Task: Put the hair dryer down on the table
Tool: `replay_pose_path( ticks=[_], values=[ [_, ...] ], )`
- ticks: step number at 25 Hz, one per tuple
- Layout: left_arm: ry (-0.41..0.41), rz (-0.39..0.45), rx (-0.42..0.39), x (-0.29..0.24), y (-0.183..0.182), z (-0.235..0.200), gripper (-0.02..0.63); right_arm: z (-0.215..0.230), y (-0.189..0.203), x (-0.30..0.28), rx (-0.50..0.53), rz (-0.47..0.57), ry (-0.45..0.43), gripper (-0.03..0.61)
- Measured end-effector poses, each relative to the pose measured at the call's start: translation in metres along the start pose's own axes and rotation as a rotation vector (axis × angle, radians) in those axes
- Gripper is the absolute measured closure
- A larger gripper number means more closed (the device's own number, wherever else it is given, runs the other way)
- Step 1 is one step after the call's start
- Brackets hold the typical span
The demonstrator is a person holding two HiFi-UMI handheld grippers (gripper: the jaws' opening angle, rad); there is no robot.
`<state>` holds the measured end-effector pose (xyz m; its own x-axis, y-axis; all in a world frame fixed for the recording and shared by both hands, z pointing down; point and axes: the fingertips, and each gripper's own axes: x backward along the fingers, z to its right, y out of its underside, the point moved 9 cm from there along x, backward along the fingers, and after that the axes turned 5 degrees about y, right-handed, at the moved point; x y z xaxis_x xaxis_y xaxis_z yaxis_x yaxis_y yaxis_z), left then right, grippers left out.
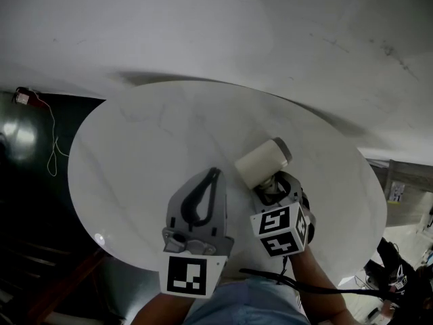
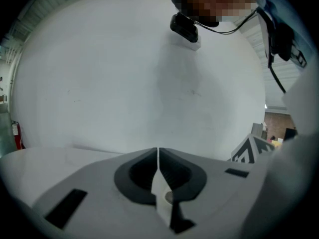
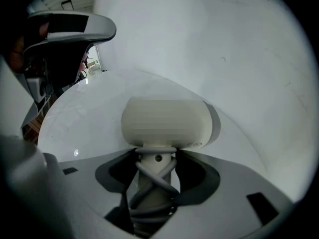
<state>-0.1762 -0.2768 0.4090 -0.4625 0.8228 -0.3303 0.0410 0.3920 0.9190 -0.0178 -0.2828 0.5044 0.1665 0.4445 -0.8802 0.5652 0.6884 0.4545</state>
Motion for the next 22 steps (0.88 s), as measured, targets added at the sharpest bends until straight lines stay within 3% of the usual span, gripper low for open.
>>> replay_pose_path(
  ticks=[7,13,22],
  values=[
    [-0.014,0.02,-0.01,0.017,-0.004,0.004,0.597,0.002,-0.005,0.023,-0.011,0.08,0.025,0.333],
    [0.002,0.074,-0.033,0.032,-0.015,0.018,0.597,0.004,-0.015,0.067,-0.075,0.265,0.054,0.333],
    [0.049,0.173,-0.091,0.063,-0.042,0.056,0.597,0.003,-0.012,0.142,-0.265,0.561,-0.07,0.333]
  ],
)
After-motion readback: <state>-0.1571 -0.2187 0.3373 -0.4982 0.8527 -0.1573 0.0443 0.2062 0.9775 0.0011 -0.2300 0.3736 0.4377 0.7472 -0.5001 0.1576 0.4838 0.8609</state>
